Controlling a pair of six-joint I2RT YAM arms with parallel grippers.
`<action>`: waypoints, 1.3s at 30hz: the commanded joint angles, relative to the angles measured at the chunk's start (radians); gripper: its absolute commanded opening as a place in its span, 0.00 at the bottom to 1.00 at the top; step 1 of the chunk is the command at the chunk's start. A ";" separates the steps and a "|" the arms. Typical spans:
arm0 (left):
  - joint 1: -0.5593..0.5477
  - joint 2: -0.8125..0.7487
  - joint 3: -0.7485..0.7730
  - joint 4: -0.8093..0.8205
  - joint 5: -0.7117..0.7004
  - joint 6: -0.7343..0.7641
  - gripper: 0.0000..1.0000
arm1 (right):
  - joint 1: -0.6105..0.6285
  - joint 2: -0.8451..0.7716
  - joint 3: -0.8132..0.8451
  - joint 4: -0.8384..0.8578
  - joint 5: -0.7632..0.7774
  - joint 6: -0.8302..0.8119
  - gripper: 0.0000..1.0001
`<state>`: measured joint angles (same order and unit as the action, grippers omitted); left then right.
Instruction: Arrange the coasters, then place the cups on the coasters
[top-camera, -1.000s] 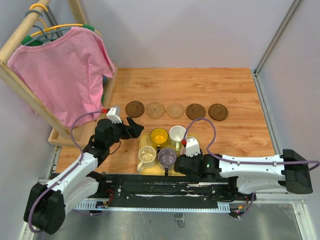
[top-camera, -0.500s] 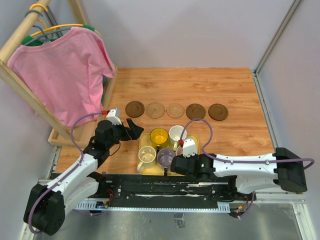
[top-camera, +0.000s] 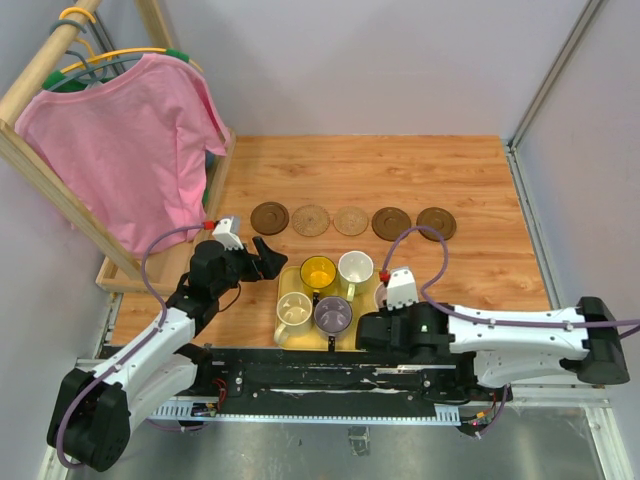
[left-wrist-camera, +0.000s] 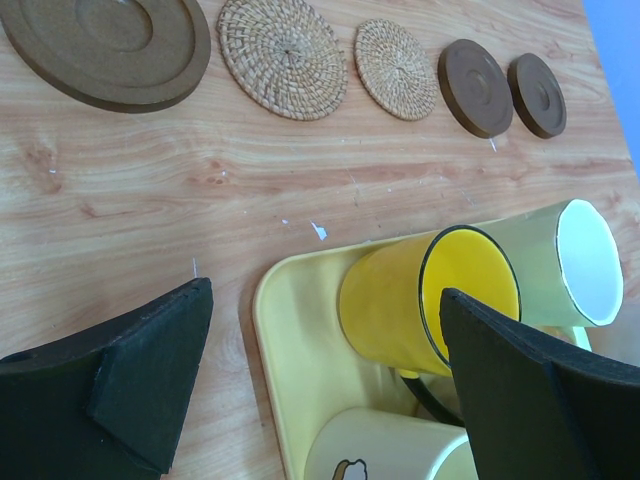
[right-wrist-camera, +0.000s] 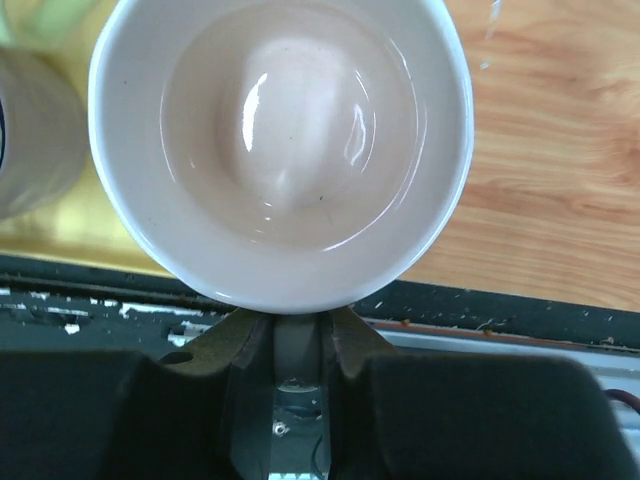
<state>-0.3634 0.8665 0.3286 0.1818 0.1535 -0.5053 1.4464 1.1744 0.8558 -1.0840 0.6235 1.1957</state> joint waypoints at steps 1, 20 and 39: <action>-0.010 0.000 0.012 0.013 0.004 0.004 1.00 | 0.005 -0.120 0.044 -0.180 0.256 0.131 0.01; -0.010 0.113 0.065 0.077 -0.025 0.019 1.00 | -0.960 -0.178 0.015 0.558 -0.069 -0.842 0.01; -0.009 0.111 0.134 0.035 -0.150 0.033 1.00 | -1.303 0.291 0.171 0.922 -0.378 -1.114 0.01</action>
<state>-0.3641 0.9768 0.4179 0.2218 0.0559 -0.4934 0.1776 1.4429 0.9646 -0.2874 0.2684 0.1444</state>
